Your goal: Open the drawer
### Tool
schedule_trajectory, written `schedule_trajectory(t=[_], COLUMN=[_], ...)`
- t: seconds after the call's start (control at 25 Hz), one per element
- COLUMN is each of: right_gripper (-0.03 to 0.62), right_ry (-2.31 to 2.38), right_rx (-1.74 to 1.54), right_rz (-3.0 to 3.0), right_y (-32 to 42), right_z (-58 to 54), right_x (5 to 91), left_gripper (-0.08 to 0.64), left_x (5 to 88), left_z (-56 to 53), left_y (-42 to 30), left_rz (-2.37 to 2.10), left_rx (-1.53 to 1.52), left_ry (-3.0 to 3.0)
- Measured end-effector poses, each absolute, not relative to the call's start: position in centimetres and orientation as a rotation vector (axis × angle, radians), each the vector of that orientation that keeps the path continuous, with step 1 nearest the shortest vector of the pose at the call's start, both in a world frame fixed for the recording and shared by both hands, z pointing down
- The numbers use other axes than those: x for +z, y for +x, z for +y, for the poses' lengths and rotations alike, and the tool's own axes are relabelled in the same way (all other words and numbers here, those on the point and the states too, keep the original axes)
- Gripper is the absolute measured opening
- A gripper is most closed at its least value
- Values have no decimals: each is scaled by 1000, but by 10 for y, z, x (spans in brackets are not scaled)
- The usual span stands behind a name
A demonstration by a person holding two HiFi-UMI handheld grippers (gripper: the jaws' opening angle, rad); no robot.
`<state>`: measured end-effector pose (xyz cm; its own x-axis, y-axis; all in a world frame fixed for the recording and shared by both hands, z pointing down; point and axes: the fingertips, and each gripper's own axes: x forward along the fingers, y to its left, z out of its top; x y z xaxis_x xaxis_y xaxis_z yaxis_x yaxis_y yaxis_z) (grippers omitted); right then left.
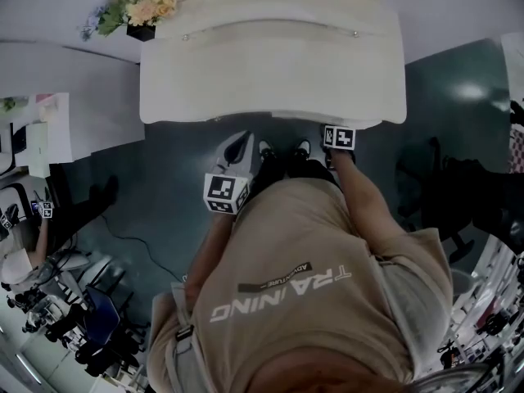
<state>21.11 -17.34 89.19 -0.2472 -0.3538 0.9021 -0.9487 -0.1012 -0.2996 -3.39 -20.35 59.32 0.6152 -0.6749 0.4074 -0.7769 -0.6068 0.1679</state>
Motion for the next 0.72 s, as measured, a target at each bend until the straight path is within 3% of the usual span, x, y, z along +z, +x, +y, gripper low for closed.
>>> schedule_trajectory(t=[0.72], right_gripper=[133], right_ry=[1405], right_rx=[1428], right_rz=[-1550], right_y=[193], right_z=[-81], right_x=[888], left_gripper=[-2], left_x=[589], left_z=[-207], left_y=[-4], left_rz=[-854], left_rx=[422], left_ry=[2685])
